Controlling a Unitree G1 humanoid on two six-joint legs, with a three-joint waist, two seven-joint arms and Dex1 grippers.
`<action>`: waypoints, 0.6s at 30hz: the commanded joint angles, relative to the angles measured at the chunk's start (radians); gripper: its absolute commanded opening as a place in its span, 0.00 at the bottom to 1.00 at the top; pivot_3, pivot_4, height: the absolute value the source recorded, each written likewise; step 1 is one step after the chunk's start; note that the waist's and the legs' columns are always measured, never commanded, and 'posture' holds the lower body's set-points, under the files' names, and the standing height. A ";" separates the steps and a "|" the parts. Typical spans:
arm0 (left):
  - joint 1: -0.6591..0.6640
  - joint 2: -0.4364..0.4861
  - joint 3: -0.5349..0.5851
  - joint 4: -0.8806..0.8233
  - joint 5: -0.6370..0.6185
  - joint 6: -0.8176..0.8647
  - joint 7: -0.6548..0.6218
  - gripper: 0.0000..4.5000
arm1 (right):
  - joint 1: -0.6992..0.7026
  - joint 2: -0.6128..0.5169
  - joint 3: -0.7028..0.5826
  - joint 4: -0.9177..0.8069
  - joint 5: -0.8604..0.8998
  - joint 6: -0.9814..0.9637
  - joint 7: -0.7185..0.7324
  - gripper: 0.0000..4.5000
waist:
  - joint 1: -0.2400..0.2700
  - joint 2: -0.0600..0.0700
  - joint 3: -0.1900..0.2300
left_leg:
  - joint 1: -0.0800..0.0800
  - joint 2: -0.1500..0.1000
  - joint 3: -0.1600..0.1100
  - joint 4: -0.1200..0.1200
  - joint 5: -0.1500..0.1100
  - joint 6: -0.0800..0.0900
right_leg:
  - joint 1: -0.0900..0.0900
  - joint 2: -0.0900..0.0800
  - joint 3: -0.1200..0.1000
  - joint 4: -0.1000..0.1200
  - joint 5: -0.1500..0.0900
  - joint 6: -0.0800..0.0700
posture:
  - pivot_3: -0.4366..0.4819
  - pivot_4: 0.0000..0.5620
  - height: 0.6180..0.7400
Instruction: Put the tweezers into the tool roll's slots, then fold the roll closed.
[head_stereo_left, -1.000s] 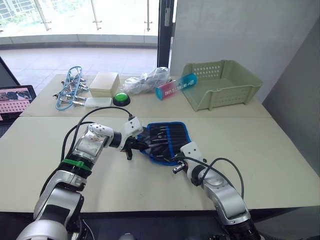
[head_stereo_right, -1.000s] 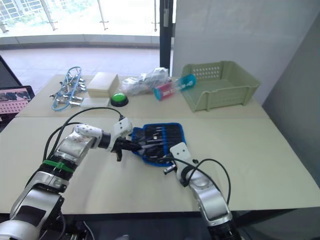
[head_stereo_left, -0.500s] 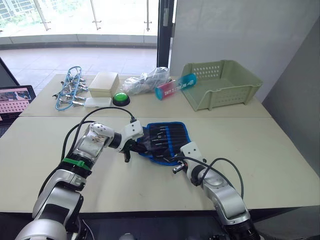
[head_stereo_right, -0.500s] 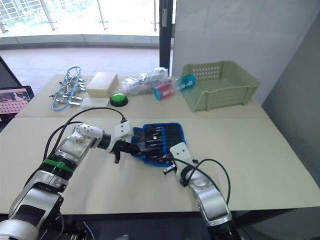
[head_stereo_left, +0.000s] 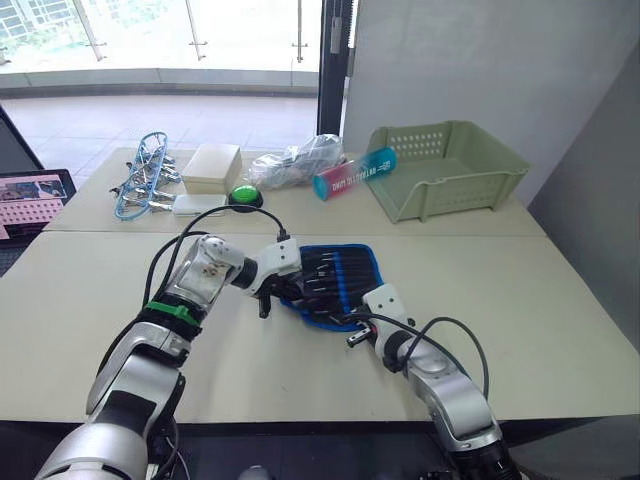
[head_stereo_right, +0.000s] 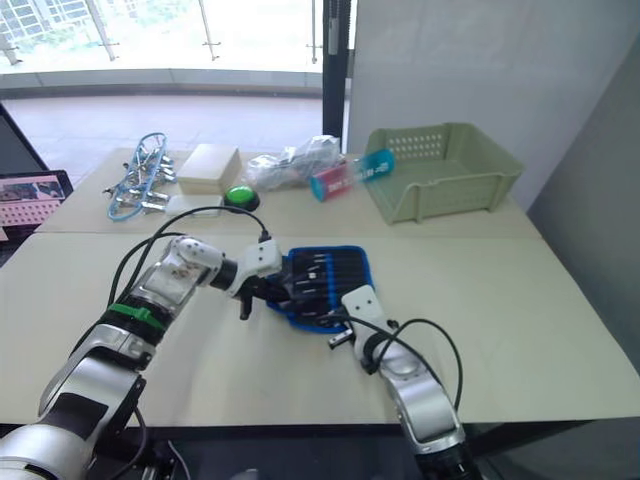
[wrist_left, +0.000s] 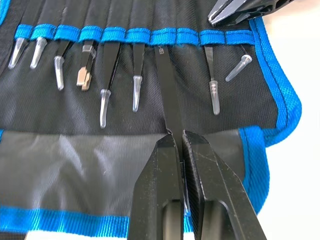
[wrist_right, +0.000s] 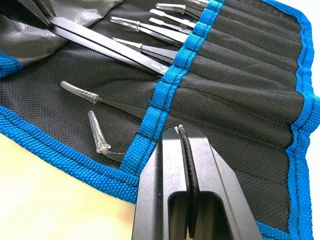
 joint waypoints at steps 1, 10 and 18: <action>-0.041 -0.032 -0.011 0.035 0.019 -0.048 -0.009 0.01 | 0.056 -0.008 0.004 0.104 -0.018 0.086 -0.022 0.00 | 0.000 0.000 0.000 | 0.000 0.000 0.000 0.000 0.000 0.000 | 0.000 0.000 0.000 0.000 0.000 0.000 | 0.48 0.27 0.81; -0.090 -0.175 -0.024 0.166 0.054 -0.121 0.015 0.01 | 0.084 -0.003 0.001 0.079 -0.015 0.110 -0.035 0.00 | 0.006 0.000 0.000 | -0.001 0.000 0.000 0.001 0.000 0.001 | 0.000 0.000 0.000 0.000 0.000 0.000 | 0.48 0.27 0.81; -0.167 -0.308 -0.022 0.364 0.124 -0.240 0.135 0.01 | 0.102 -0.002 0.012 0.054 -0.012 0.123 -0.041 0.00 | 0.028 -0.001 0.000 | -0.001 -0.001 0.000 0.002 -0.001 0.001 | 0.001 0.000 0.000 -0.002 0.000 0.001 | 0.48 0.27 0.81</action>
